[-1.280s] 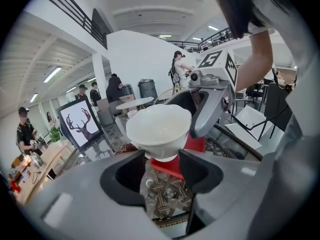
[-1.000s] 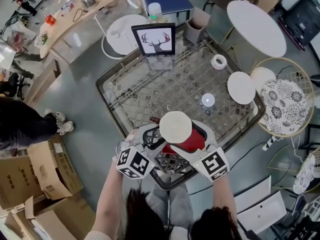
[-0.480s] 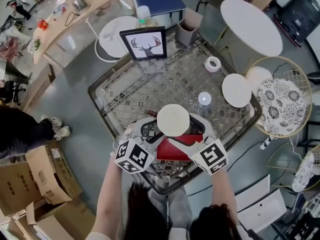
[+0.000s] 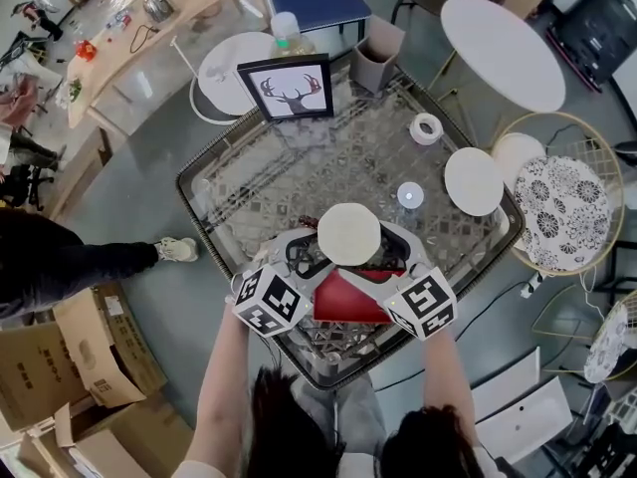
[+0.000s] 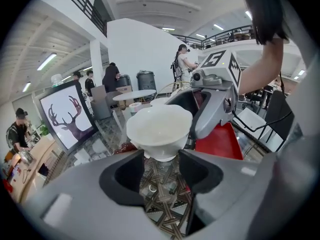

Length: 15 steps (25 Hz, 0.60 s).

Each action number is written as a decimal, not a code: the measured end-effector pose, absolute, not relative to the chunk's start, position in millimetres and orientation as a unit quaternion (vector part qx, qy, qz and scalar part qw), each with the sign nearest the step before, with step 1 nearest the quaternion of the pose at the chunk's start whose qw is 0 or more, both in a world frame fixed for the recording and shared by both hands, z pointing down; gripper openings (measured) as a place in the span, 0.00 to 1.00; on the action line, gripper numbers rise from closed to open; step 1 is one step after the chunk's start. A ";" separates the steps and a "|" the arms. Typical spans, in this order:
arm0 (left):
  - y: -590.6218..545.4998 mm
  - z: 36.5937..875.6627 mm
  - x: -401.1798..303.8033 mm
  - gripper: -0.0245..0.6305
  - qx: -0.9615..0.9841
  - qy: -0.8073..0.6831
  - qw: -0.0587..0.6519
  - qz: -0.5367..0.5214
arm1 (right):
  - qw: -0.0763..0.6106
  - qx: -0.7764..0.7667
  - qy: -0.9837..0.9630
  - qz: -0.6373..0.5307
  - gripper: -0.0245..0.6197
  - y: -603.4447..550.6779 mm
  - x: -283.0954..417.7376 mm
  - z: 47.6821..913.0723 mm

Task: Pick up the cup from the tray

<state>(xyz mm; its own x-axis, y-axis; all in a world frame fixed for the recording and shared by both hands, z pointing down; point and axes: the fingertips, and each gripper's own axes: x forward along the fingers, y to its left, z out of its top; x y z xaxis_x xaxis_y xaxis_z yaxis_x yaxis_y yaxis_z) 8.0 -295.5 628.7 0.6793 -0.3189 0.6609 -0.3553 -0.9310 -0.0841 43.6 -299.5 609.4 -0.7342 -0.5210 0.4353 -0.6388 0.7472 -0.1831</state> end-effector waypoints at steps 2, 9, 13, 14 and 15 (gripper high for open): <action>-296.0 629.1 8.9 0.36 0.917 -0.188 0.032 0.351 | 0.181 0.316 -0.916 0.167 0.72 -300.7 44.0 610.3; -292.1 632.9 11.3 0.36 0.921 -0.209 0.059 0.324 | 0.181 0.327 -0.911 0.174 0.72 -300.2 45.4 611.3; -296.9 627.6 0.2 0.36 0.917 -0.254 0.070 0.300 | 0.177 0.346 -0.905 0.174 0.72 -296.1 54.2 608.9; -296.4 625.1 -3.1 0.36 0.917 -0.261 0.073 0.293 | 0.174 0.351 -0.903 0.177 0.72 -292.4 58.4 607.3; -294.7 622.1 -5.6 0.36 0.918 -0.265 0.077 0.286 | 0.170 0.356 -0.901 0.181 0.72 -287.7 63.3 604.9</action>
